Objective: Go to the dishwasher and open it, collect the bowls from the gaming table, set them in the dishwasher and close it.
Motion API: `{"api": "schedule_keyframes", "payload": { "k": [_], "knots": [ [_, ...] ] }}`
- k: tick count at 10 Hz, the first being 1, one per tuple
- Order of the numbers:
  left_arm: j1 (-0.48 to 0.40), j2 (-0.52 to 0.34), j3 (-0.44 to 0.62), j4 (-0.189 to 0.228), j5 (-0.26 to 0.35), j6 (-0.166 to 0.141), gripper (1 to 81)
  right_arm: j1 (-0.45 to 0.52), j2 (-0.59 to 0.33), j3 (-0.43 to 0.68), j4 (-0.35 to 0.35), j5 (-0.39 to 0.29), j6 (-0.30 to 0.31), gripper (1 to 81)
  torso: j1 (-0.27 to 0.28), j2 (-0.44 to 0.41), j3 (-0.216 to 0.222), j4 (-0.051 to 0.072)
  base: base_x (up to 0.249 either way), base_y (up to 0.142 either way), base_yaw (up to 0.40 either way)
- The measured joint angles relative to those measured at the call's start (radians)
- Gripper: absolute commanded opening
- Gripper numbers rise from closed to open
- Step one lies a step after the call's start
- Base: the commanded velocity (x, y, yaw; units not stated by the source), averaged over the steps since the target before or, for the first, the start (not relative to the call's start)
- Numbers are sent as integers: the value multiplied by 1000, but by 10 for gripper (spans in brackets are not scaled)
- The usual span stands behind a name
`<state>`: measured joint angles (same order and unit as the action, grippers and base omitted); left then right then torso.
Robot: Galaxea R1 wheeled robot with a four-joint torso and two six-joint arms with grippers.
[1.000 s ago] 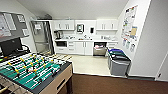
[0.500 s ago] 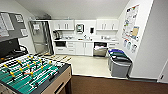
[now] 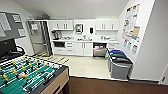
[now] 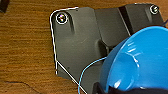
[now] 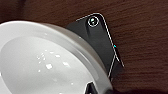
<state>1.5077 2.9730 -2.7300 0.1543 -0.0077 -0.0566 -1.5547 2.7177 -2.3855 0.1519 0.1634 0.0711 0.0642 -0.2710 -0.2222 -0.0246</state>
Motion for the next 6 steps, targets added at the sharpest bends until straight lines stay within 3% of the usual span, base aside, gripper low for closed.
{"api": "schedule_keyframes", "payload": {
  "k": [3, 6],
  "knots": [
    [0, 0, 0, 0, 0, 0, 10, 0, 0, 0, 0, 0, 0, 10, 0, 0, 0, 0, 134, -66, 0],
    [-3, 0, 0, 0, -3, 0, 10, 0, -3, -3, 0, 1, 0, 10, 0, 0, 0, 0, 134, 0, 0]
  ]
}}
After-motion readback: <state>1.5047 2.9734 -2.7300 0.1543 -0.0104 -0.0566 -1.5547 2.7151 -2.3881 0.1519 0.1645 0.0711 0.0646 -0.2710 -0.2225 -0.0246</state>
